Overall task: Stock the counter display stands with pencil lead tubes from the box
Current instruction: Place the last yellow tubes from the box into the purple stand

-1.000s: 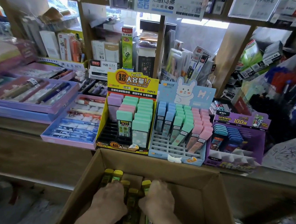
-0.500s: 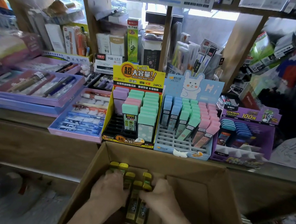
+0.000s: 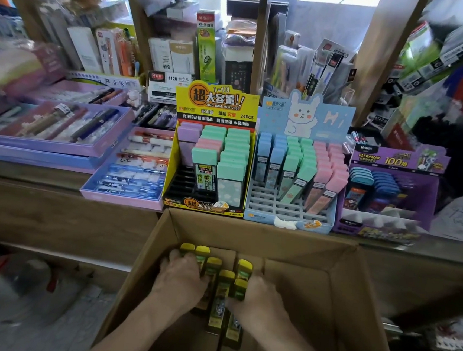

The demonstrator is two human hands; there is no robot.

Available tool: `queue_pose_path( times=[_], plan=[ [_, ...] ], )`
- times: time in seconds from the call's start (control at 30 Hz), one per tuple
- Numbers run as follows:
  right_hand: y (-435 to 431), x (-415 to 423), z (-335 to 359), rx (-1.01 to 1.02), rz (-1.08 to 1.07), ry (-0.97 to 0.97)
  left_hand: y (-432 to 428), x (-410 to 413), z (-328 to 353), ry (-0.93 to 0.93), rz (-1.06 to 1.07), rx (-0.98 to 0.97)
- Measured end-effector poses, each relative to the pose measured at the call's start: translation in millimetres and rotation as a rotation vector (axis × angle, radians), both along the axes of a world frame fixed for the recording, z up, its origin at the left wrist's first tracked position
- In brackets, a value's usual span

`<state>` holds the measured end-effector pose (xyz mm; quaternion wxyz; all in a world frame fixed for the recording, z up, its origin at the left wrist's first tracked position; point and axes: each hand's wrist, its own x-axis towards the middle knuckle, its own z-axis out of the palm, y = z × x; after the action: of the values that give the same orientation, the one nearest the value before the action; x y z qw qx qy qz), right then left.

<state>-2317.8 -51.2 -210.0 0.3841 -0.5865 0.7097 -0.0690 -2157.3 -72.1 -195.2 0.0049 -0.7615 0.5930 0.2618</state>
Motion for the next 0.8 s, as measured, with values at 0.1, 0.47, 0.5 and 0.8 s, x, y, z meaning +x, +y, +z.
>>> queue_pose_path(
  times=[0.1, 0.47, 0.5, 0.8],
  plan=[
    [-6, -1, -2, 0.045, -0.026, -0.074, 2, -2, -5, 0.010, 0.011, -0.027],
    [-17, -9, -7, 0.125, -0.183, -0.230, -5, -2, -9, 0.088, 0.128, 0.043],
    [-17, -9, -7, 0.131, -0.183, -0.218, -5, -3, -9, 0.070, 0.129, 0.070],
    [-17, -9, -7, 0.115, -0.177, -0.203, -3, 0, -10, 0.259, 0.119, 0.197]
  ],
)
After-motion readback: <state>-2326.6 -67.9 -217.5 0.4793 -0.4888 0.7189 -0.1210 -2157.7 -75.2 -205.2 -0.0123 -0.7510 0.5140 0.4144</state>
